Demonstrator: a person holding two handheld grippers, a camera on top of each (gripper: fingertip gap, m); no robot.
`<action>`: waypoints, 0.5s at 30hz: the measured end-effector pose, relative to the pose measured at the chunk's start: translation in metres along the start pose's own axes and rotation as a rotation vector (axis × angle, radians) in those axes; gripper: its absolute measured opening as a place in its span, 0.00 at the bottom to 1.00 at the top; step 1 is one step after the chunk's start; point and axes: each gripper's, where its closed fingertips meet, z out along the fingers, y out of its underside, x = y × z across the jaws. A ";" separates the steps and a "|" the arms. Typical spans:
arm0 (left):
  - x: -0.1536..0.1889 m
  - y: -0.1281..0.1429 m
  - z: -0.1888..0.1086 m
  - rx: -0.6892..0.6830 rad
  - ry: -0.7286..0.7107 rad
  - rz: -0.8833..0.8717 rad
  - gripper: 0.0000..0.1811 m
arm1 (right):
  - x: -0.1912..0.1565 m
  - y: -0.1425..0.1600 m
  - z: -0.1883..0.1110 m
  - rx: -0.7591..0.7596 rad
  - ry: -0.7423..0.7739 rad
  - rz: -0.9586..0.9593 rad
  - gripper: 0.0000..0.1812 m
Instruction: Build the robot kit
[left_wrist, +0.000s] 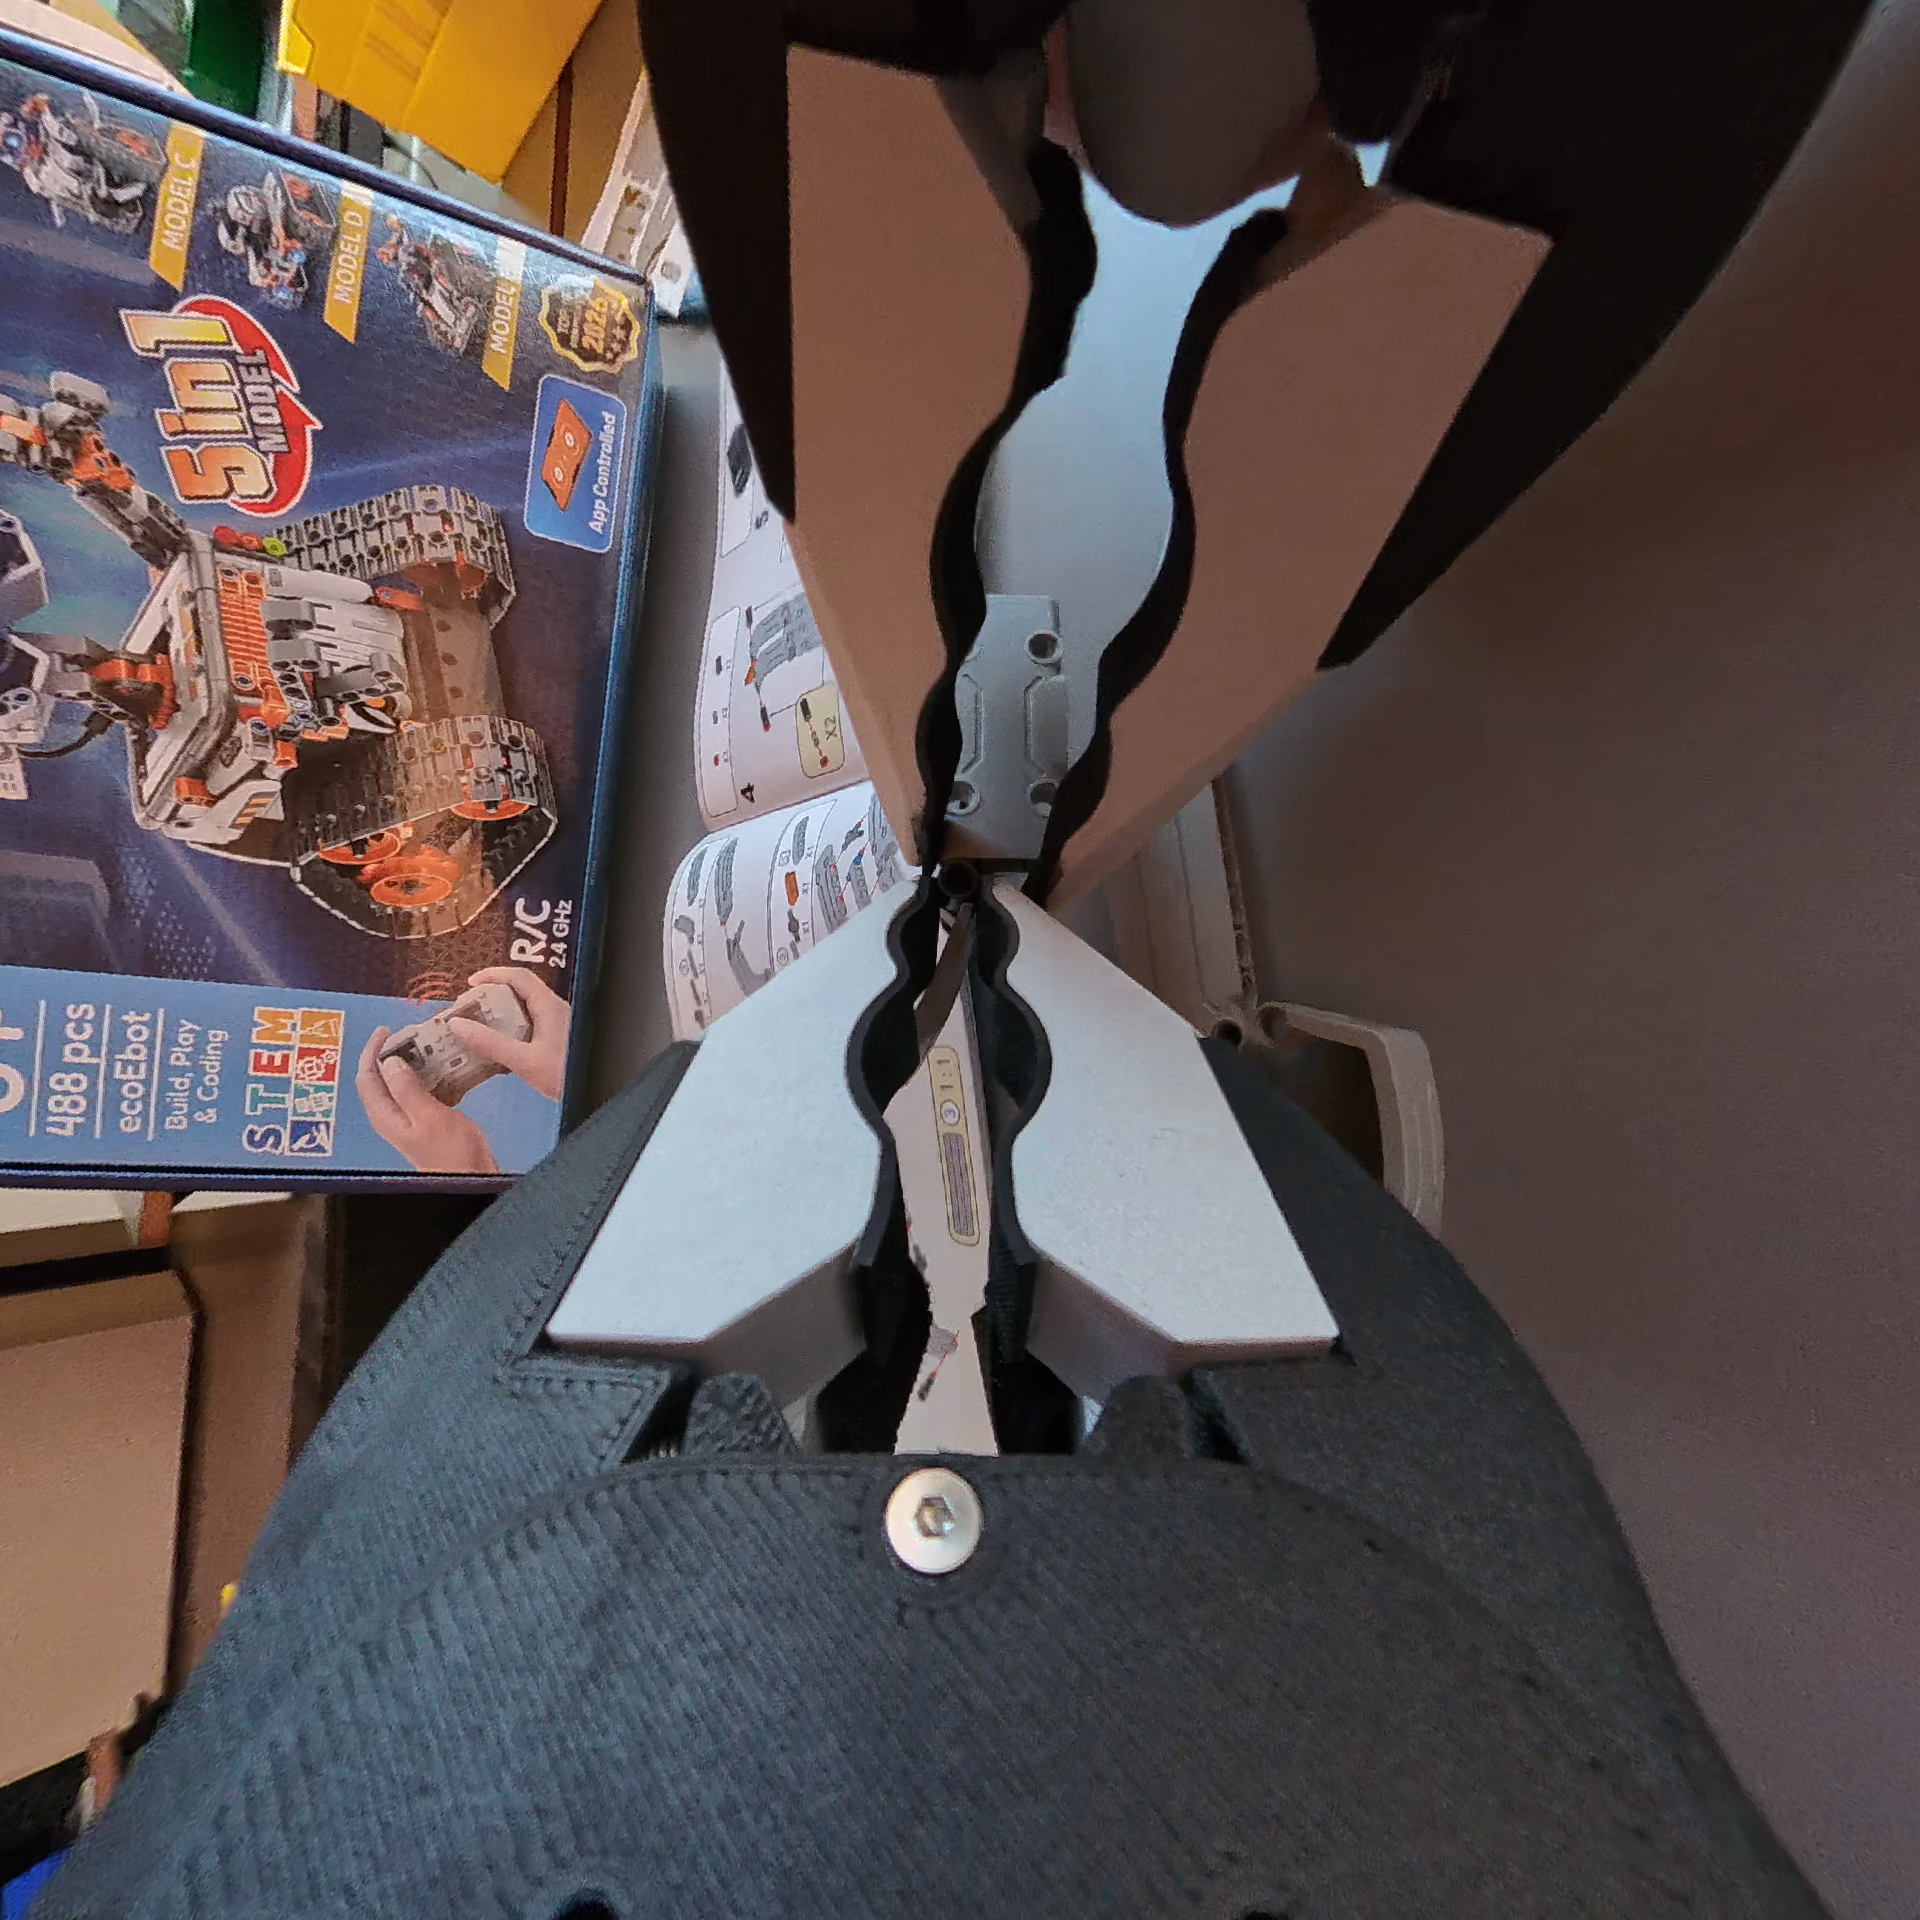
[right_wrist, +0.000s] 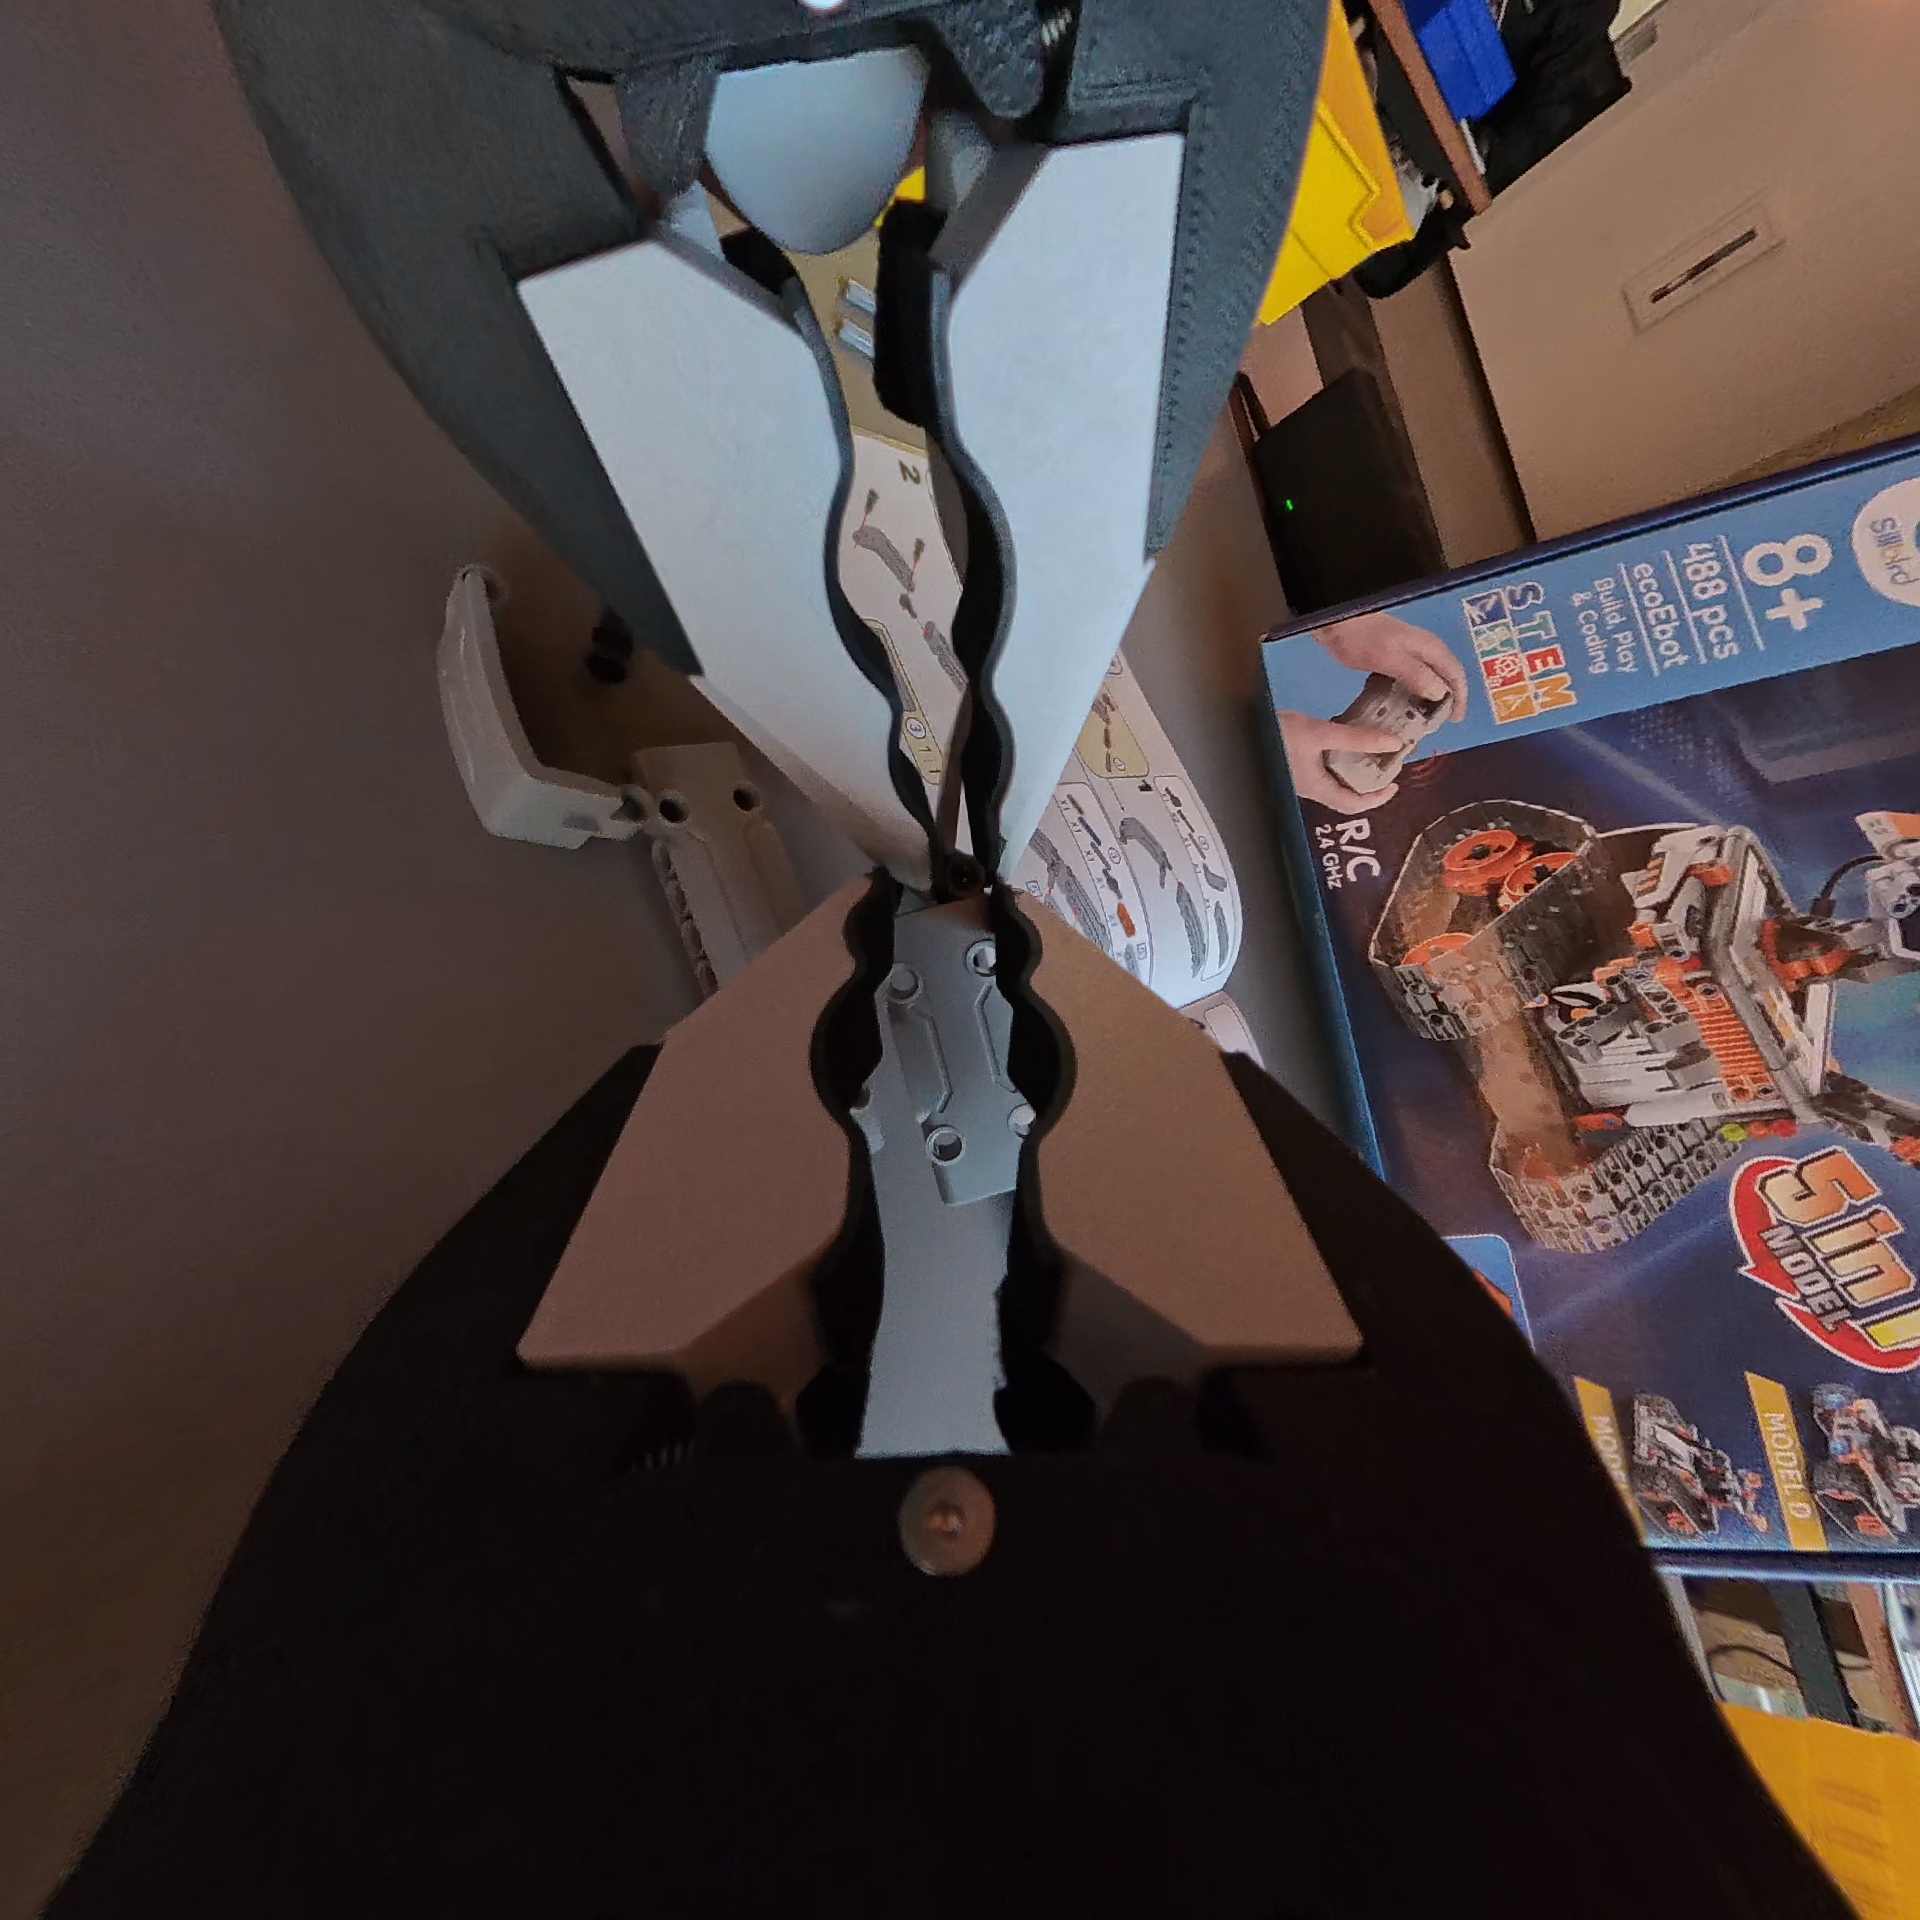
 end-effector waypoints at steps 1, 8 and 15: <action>0.001 0.002 0.000 -0.015 -0.005 0.010 0.03 | -0.001 0.000 0.002 -0.012 0.002 -0.004 0.10; -0.001 0.006 -0.001 -0.024 -0.047 0.017 0.03 | -0.001 0.000 0.004 -0.046 0.025 0.037 0.10; 0.006 0.010 -0.003 -0.010 -0.032 -0.003 0.03 | -0.009 0.001 0.006 0.013 0.020 0.054 0.09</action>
